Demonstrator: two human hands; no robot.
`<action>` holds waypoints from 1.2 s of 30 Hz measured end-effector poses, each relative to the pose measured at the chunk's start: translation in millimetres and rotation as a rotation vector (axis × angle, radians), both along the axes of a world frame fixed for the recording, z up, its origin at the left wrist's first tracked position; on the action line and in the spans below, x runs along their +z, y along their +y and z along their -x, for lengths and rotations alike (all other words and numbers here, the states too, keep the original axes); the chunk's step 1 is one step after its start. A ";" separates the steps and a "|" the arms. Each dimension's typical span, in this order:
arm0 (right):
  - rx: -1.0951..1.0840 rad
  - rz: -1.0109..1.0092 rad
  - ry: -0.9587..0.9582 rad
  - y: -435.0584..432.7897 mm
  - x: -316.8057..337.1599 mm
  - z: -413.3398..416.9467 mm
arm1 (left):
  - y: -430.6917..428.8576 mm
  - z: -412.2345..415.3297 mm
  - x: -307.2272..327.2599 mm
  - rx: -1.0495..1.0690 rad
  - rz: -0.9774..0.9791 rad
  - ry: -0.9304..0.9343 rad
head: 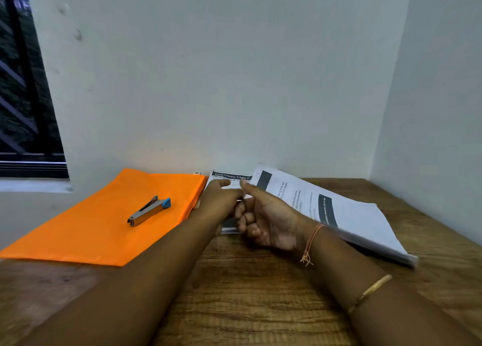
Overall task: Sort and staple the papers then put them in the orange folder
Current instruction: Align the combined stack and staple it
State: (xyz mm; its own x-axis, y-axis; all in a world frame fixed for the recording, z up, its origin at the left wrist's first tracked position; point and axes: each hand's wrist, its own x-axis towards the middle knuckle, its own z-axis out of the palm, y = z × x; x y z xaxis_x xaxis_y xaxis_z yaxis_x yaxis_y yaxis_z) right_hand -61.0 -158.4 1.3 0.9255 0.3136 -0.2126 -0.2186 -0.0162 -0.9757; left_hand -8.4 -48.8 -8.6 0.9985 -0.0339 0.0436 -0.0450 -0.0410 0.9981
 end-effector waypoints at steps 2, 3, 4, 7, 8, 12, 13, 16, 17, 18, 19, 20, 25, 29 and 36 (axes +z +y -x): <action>0.105 0.060 -0.031 6.1 4.3 8.5 | 5.2 0.7 -0.8 0.010 -0.003 0.004; 0.112 0.065 -0.071 8.5 7.5 11.9 | 7.9 1.6 -0.8 0.011 -0.011 0.004; 0.078 0.065 -0.137 10.4 10.9 14.8 | 9.9 1.5 -1.1 0.012 -0.013 0.013; -0.235 0.499 -0.610 5.0 15.8 14.3 | 10.9 3.6 0.9 -0.002 0.085 0.096; -0.362 0.812 -0.813 0.4 16.8 12.6 | 10.6 3.1 1.2 0.001 0.145 0.127; -0.289 1.392 -0.748 -14.1 15.3 13.3 | 8.1 0.4 0.9 0.077 0.183 0.090; -0.195 1.516 -0.624 -16.7 13.9 14.3 | 8.2 -0.1 0.3 0.104 0.157 0.057; -0.021 1.695 -0.315 -22.5 12.1 17.9 | 8.1 0.6 -1.3 0.124 0.145 0.027; -0.013 1.709 -0.288 -24.2 12.8 19.0 | 8.1 1.3 -1.3 0.126 0.157 0.032; -0.025 1.728 -0.303 -25.8 14.2 20.6 | 8.1 1.9 -0.9 0.124 0.174 0.038; -0.052 1.749 -0.337 -25.4 16.3 22.4 | 8.3 2.9 -1.1 0.113 0.194 0.045; -0.088 1.769 -0.384 -24.7 17.4 23.9 | 7.8 4.2 -1.6 0.081 0.212 0.053; -0.192 1.802 -0.578 -12.2 14.8 24.6 | -7.8 21.4 -1.9 -0.228 0.130 0.153; -0.213 1.643 -0.680 -2.5 11.7 20.8 | -20.7 25.1 -4.3 -0.351 0.125 0.198; -0.431 1.013 -0.604 -37.8 17.5 -0.5 | -13.9 19.3 -4.4 -0.194 0.052 0.097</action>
State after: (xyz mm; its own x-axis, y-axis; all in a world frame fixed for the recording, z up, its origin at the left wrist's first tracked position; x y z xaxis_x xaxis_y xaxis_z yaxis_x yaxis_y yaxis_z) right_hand -60.5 -196.2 18.8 0.9455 -0.0940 0.3118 0.0840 -0.8546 -0.5125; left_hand -27.7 -62.7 -13.0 0.9730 -0.2263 -0.0458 0.0495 0.0111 0.9987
